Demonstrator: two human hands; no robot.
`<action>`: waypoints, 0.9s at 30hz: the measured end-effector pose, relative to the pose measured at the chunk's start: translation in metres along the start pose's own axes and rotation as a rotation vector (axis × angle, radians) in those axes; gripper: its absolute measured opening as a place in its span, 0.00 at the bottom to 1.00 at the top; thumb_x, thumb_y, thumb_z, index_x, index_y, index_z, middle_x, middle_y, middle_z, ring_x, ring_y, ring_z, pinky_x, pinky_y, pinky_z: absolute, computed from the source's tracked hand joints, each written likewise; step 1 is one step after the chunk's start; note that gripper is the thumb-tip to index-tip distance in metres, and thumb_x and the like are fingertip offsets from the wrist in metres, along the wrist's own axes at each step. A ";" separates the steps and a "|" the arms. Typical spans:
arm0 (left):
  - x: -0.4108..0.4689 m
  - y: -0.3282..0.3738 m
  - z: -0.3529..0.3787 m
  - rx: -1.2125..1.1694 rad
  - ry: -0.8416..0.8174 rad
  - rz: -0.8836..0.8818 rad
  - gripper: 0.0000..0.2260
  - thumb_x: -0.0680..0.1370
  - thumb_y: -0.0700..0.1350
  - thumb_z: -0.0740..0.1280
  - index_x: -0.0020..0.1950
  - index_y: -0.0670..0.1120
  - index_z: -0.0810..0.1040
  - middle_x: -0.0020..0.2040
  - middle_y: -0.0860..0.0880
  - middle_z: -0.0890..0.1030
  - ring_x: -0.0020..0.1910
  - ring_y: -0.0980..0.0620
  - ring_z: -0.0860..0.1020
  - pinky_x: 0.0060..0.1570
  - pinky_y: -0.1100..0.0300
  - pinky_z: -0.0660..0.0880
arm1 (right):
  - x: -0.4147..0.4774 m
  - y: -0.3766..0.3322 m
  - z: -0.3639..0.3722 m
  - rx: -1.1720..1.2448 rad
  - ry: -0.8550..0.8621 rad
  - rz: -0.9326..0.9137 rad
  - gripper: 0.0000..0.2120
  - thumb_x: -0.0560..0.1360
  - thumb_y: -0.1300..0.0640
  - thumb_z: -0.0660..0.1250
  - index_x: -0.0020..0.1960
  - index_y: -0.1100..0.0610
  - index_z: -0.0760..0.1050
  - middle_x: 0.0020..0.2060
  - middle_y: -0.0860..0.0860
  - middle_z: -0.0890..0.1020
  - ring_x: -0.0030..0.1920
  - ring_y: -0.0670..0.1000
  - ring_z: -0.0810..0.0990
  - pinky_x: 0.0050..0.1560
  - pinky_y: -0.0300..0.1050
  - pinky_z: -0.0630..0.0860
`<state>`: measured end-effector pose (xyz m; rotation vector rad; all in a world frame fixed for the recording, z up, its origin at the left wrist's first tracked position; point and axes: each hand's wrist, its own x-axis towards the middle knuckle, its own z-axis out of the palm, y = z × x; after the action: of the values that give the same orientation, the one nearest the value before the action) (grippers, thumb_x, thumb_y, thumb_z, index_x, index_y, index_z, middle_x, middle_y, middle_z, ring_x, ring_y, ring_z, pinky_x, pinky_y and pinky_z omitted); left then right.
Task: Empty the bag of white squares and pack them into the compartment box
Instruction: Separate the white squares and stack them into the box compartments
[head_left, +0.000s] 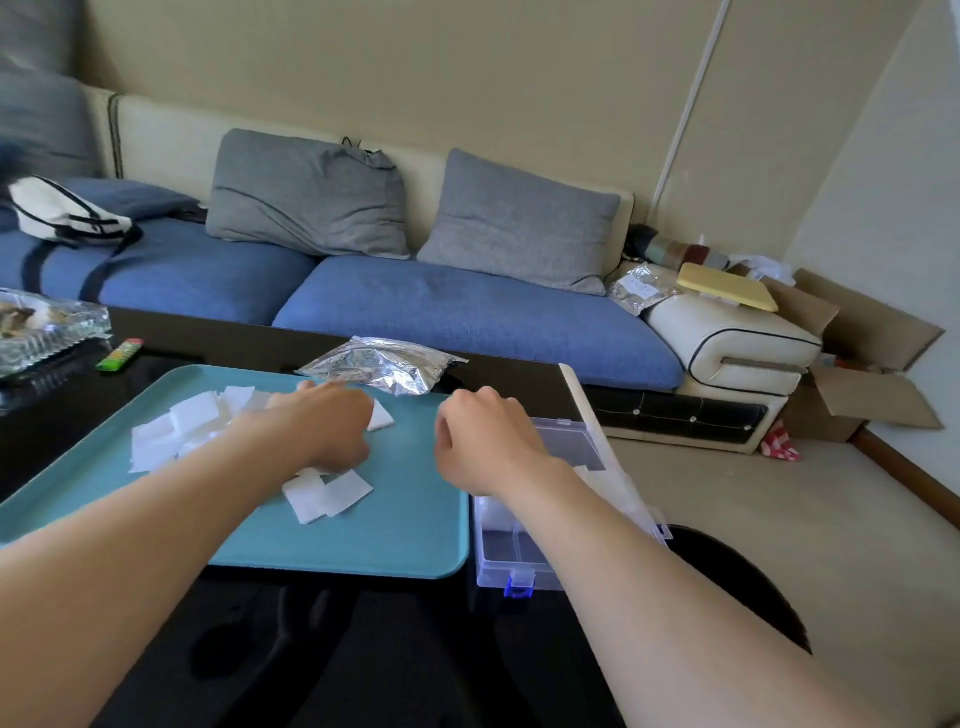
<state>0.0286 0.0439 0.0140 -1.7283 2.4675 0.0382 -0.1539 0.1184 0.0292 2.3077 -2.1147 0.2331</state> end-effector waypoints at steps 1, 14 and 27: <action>0.000 -0.006 0.002 0.021 -0.039 -0.031 0.15 0.78 0.51 0.64 0.65 0.55 0.74 0.66 0.50 0.74 0.67 0.42 0.71 0.61 0.46 0.74 | 0.002 -0.010 0.002 -0.015 -0.023 -0.028 0.04 0.75 0.61 0.66 0.48 0.57 0.78 0.47 0.55 0.79 0.51 0.62 0.78 0.50 0.51 0.72; 0.007 -0.039 0.011 -0.016 -0.210 0.048 0.16 0.75 0.45 0.71 0.61 0.55 0.76 0.56 0.51 0.78 0.57 0.47 0.74 0.62 0.46 0.77 | 0.034 -0.097 0.048 0.182 -0.239 -0.044 0.20 0.76 0.43 0.71 0.64 0.51 0.76 0.54 0.51 0.78 0.58 0.57 0.80 0.49 0.47 0.72; 0.017 -0.049 0.019 -0.086 -0.196 0.118 0.09 0.67 0.44 0.75 0.40 0.57 0.80 0.42 0.51 0.84 0.46 0.47 0.84 0.50 0.47 0.84 | 0.046 -0.084 0.062 0.294 -0.358 -0.018 0.10 0.79 0.55 0.66 0.40 0.55 0.73 0.36 0.56 0.84 0.34 0.60 0.85 0.42 0.50 0.85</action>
<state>0.0703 0.0133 -0.0038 -1.5250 2.4513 0.3135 -0.0606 0.0739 -0.0186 2.7108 -2.3557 0.1479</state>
